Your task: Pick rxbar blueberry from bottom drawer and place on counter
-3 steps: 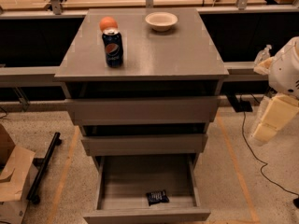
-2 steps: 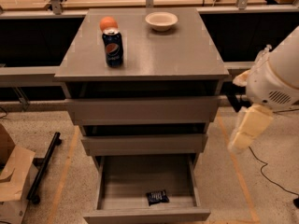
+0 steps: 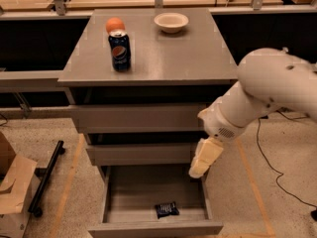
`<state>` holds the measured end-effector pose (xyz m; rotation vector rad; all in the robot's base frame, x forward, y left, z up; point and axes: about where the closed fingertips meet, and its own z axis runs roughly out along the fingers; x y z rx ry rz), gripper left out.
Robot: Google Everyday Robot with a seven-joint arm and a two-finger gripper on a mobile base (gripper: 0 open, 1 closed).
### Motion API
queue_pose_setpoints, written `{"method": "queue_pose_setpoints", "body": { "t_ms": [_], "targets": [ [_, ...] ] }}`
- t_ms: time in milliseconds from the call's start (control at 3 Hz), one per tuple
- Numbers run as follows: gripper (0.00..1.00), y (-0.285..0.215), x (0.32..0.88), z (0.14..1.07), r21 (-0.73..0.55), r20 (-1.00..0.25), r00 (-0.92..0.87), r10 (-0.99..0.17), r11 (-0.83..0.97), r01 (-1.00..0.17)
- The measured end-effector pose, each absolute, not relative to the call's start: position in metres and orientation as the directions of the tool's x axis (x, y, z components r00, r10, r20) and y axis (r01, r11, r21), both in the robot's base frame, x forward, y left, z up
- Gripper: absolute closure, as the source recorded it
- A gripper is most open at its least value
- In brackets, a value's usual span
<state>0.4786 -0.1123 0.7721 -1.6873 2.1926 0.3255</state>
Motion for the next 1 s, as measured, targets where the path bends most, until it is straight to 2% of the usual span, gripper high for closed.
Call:
{"method": "queue_pose_setpoints", "body": {
  "t_ms": [667, 1000],
  "targets": [
    [0.00, -0.107, 0.486, 0.762, -0.053, -0.406, -0.222, -0.887, 0.265, -0.963],
    [0.00, -0.100, 0.483, 0.727, -0.027, -0.434, -0.232, -0.870, 0.270, -0.962]
  ]
}}
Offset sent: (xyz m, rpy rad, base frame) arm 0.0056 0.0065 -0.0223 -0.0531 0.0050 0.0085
